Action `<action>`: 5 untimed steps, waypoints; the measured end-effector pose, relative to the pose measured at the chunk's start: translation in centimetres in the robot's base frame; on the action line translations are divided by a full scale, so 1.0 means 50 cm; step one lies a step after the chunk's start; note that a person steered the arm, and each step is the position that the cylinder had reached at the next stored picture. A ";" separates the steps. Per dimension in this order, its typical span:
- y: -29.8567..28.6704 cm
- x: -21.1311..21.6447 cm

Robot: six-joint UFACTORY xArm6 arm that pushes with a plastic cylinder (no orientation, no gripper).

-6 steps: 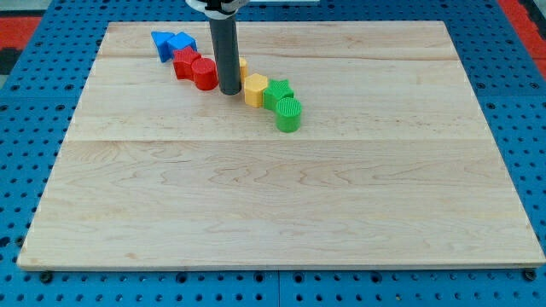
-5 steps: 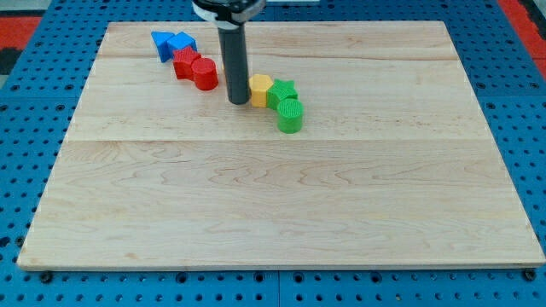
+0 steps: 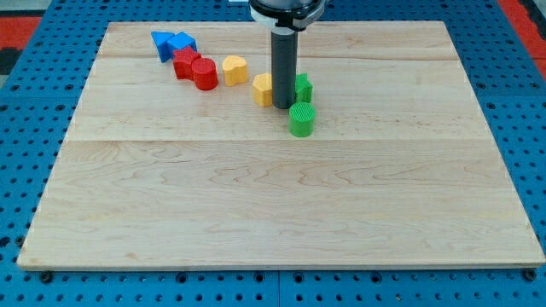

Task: Push the yellow hexagon closer to the yellow heart

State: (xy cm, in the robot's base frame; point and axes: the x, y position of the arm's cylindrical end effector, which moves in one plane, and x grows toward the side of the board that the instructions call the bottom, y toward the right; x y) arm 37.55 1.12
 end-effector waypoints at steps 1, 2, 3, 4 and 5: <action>-0.010 0.000; -0.049 -0.050; -0.057 -0.092; -0.026 -0.088; 0.011 -0.075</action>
